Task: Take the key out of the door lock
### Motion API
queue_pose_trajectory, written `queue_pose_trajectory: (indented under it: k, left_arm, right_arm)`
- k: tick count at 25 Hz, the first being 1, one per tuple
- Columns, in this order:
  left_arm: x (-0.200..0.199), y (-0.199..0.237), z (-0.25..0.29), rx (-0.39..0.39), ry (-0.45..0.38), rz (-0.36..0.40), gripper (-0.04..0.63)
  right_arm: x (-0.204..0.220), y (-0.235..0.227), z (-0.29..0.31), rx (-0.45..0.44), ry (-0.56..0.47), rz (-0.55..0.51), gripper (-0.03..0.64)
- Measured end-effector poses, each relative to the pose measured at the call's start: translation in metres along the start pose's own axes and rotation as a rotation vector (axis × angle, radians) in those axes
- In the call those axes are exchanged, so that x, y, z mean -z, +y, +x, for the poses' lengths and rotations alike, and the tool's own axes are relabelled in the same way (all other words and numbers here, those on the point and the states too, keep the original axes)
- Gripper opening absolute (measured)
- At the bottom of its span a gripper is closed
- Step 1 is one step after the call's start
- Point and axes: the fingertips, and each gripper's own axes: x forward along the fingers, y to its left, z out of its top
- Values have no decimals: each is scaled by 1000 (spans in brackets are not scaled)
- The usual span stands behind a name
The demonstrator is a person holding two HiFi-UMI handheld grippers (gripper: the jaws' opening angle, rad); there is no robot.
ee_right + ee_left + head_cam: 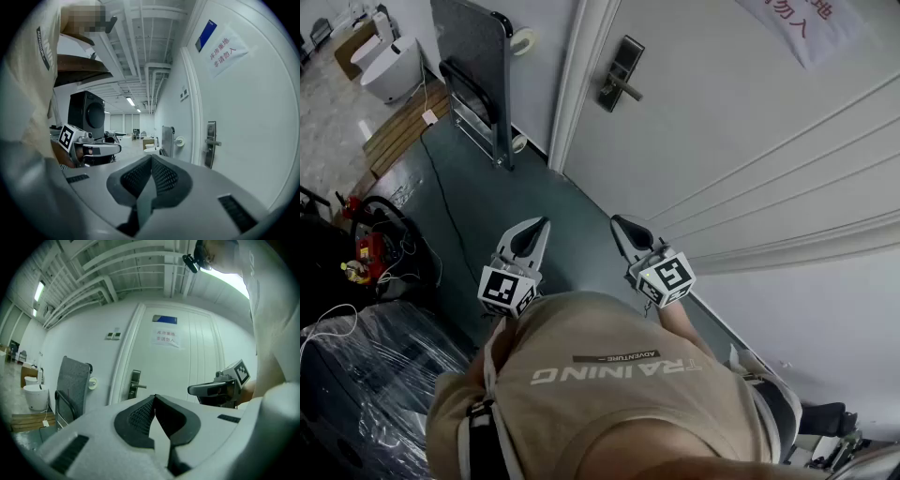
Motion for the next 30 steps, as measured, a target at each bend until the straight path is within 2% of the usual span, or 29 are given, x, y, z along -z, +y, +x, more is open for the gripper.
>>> queue_pose_trajectory:
  k: [5,8,11,14,17,20,22,25,28,30]
  left_arm:
    - [19,32,-16,31,56,-29,9]
    - [20,37,-27,52,73,-36,9]
    - [21,44,-45,39,67,-27,9]
    - [28,55,-55,11,60,-75,9]
    - [39,57,-58,-1,60,-127,9]
    - [61,57,-53,12,93,-160,9]
    - [76,58,-41,29,131,-143,9]
    - [84,49,-5,82,206,-41,9]
    - [75,35,28,173,250,12,9]
    - [61,36,47,185,247,7,9]
  right_arm:
    - [6,23,31,35,25,-68,14]
    - [14,35,40,7,42,1,14]
    - [12,42,47,4,27,41,14]
    - [2,44,53,4,5,46,15]
    - [6,47,57,0,41,6,14]
    - [21,49,59,-19,83,10,14]
    - [28,45,60,-27,96,25,15]
    - [31,21,62,-32,107,30,15]
    - [42,-5,69,-60,126,20,15]
    - [53,-17,83,-98,144,13,15]
